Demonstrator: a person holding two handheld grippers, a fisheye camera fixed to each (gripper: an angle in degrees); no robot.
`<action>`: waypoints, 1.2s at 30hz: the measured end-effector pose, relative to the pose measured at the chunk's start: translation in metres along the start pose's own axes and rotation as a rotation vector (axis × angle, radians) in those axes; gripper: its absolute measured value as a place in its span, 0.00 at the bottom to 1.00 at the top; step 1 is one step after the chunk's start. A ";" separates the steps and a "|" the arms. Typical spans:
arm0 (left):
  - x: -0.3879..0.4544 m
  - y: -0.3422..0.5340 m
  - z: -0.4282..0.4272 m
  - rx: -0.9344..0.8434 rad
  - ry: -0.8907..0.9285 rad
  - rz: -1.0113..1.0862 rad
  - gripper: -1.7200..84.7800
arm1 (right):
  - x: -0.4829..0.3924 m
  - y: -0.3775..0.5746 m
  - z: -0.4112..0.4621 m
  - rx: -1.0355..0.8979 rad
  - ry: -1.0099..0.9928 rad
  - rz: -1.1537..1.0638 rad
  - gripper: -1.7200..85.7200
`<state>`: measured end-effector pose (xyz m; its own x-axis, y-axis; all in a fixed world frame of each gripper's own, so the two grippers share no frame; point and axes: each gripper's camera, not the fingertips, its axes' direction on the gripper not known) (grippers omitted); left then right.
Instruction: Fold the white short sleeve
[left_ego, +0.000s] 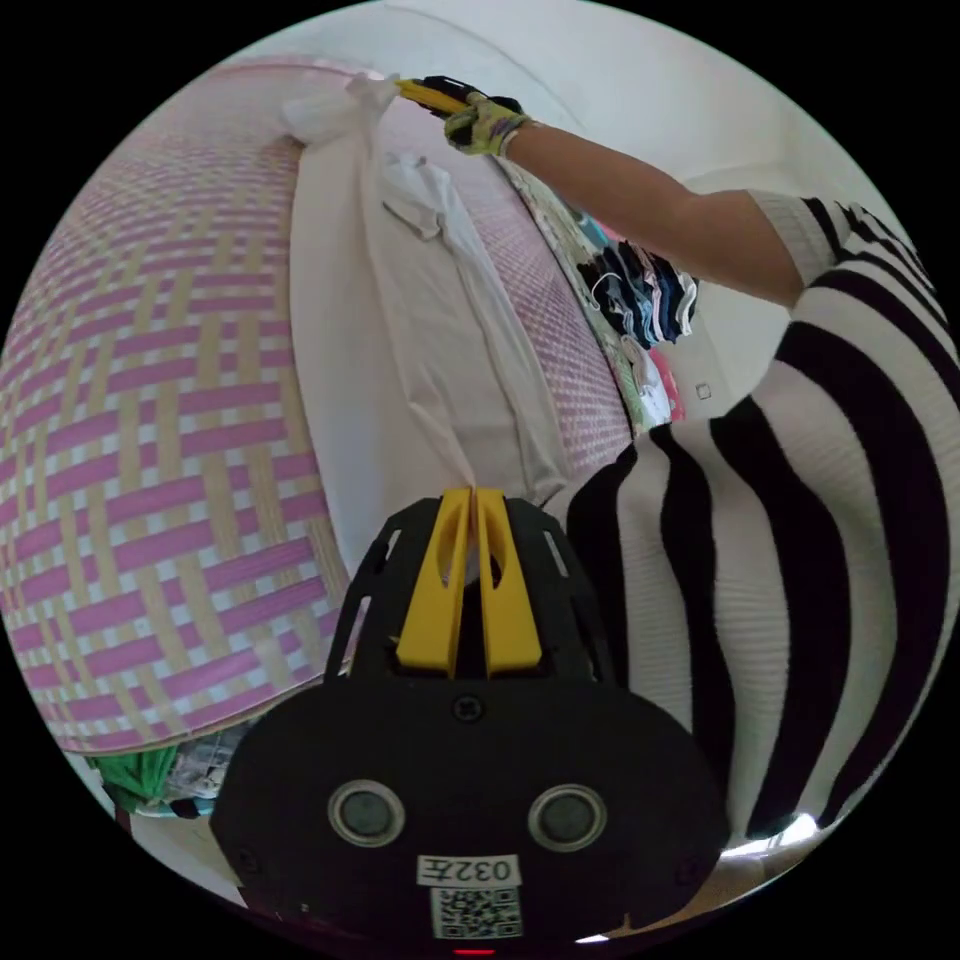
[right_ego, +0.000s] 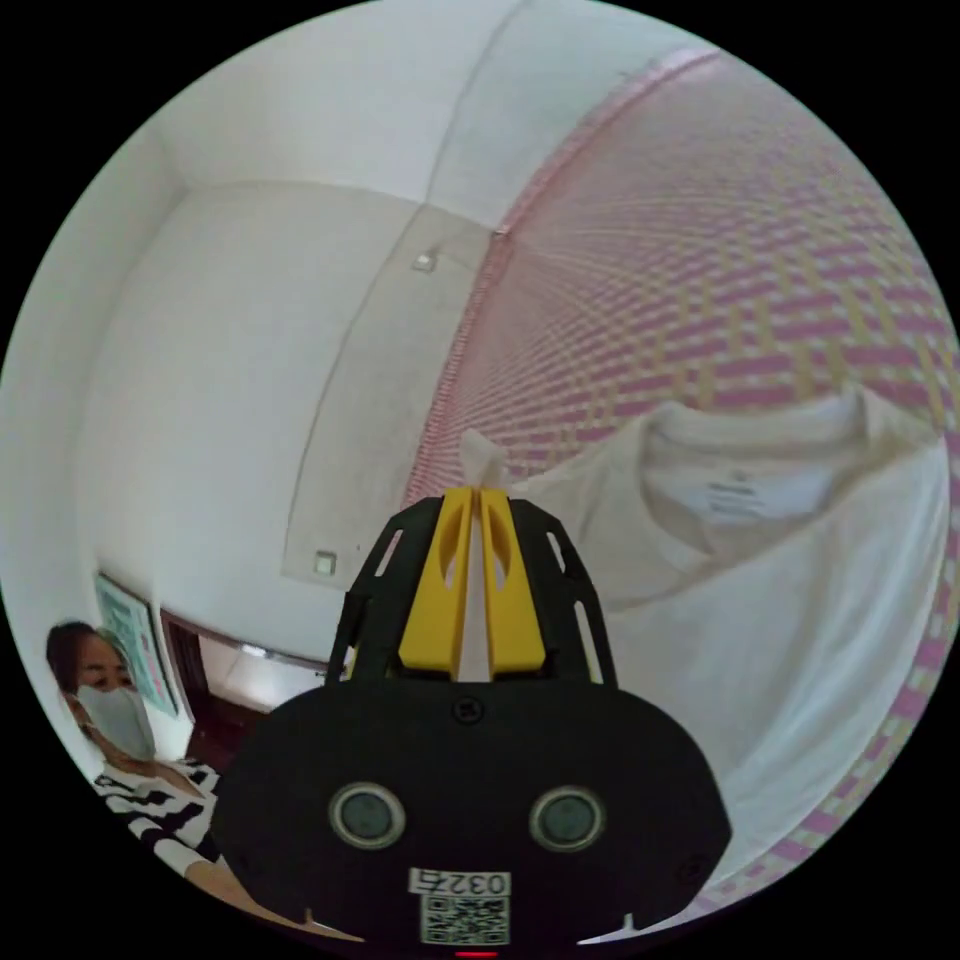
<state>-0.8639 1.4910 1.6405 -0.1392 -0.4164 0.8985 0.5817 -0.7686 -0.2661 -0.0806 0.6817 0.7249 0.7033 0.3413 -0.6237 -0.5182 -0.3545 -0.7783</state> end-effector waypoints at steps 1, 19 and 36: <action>-0.005 -0.003 0.008 -0.019 0.012 -0.016 0.01 | 0.031 0.011 -0.010 0.012 0.027 0.080 0.01; -0.025 -0.012 -0.010 -0.180 0.047 0.070 0.02 | -0.003 0.072 0.013 -0.022 0.512 -0.044 0.14; -0.033 -0.009 -0.060 -0.170 0.179 0.048 0.01 | -0.039 0.173 0.055 0.043 0.574 -0.072 0.01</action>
<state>-0.9129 1.4824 1.5922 -0.2629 -0.5218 0.8115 0.4499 -0.8104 -0.3753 -0.2245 0.6550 0.6109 0.8824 -0.1677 -0.4396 -0.4704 -0.3079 -0.8270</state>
